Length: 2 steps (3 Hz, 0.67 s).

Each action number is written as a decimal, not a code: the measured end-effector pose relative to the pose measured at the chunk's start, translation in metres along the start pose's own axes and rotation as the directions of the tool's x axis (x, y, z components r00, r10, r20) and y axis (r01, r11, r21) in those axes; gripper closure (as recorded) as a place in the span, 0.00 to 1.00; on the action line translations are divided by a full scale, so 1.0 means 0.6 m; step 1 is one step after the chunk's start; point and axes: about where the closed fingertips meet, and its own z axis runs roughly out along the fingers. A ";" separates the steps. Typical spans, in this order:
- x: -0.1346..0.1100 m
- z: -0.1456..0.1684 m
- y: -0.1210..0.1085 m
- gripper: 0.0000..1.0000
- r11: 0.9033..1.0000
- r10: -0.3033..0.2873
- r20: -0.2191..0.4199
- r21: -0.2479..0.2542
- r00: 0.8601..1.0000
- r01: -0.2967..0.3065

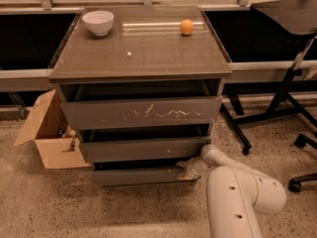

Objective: Open bottom drawer

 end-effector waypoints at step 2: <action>-0.015 -0.023 -0.006 1.00 1.000 0.000 0.000 0.000 1.000 0.000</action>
Offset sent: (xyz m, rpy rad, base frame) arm -0.0538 0.0197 0.0900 0.3032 -0.1172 0.2308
